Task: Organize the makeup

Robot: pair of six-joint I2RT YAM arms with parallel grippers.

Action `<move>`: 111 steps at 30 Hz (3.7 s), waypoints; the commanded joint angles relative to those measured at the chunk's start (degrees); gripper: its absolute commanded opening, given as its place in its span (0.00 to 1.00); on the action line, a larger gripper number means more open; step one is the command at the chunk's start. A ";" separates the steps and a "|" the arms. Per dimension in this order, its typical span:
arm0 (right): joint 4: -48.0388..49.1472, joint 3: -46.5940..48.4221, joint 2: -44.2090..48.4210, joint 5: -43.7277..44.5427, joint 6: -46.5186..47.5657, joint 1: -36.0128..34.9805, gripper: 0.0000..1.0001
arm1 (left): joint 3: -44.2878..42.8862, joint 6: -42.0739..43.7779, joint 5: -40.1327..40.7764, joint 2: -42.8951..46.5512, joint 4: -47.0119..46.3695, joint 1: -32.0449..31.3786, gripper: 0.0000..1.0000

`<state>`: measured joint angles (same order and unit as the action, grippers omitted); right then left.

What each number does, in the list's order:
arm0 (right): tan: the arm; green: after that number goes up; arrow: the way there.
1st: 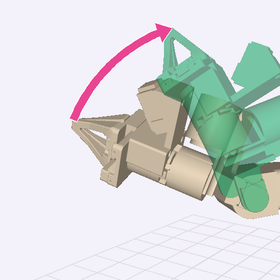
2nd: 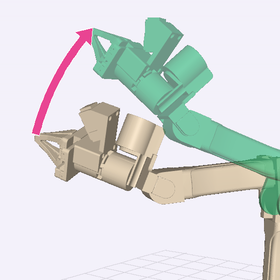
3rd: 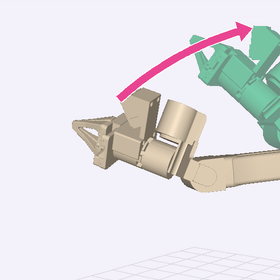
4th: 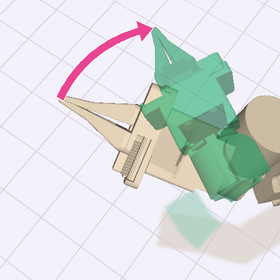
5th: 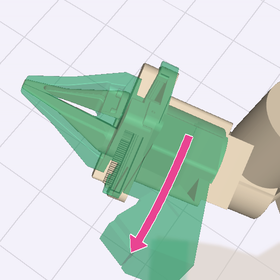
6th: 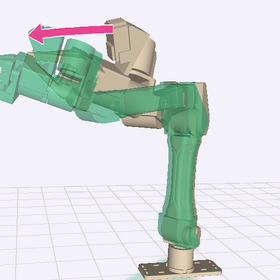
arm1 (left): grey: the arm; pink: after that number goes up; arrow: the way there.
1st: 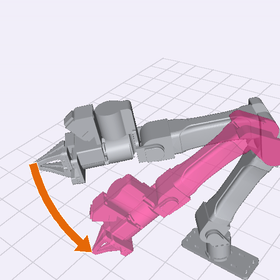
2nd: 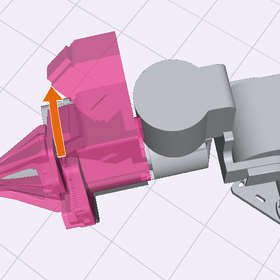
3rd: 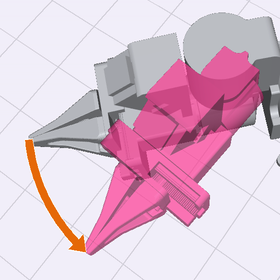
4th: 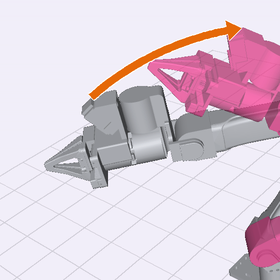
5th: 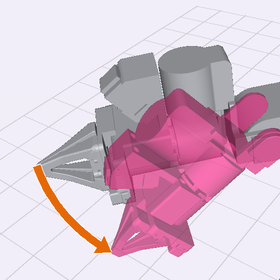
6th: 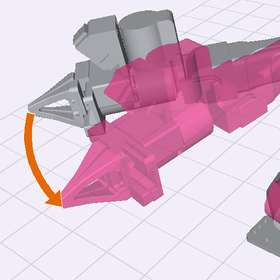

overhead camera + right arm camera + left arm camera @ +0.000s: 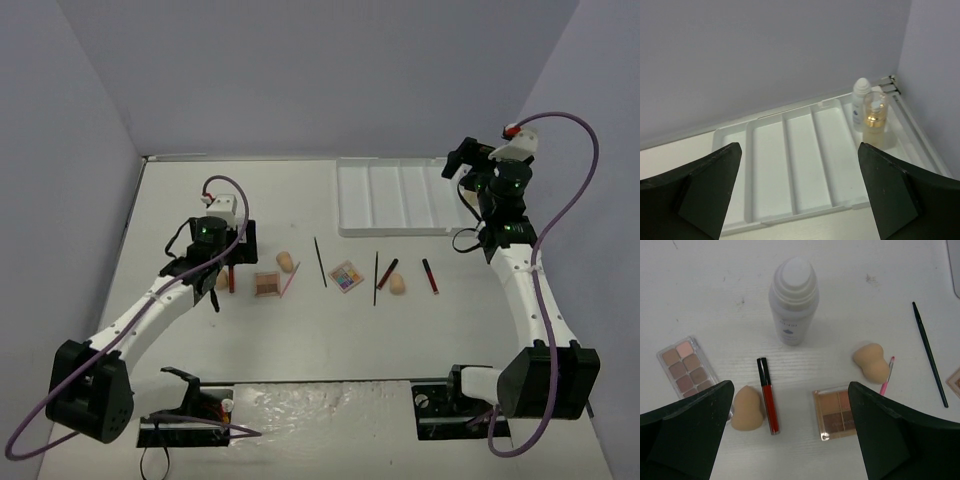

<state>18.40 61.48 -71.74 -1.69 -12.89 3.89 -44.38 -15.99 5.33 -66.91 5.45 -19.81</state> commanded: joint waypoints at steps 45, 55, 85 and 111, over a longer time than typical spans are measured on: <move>-8.77 -0.29 8.75 -27.58 10.89 -14.78 0.97 | -26.57 12.24 -34.28 -12.94 -4.75 -5.28 0.00; -11.81 7.83 4.40 -34.68 12.27 -21.55 0.87 | -36.24 23.60 -50.04 -13.96 9.76 -6.12 0.00; -23.05 -7.00 21.73 13.44 4.26 -15.57 1.00 | -20.33 9.81 -23.06 -28.73 -21.33 -35.47 0.00; -22.38 -9.60 20.09 -1.78 6.83 -15.57 1.00 | -12.74 12.20 -13.74 -29.54 -24.54 -31.01 0.00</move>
<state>-7.94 51.96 -50.58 0.26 -7.02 -11.97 -56.65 -4.65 -10.51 -98.50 -17.23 -53.26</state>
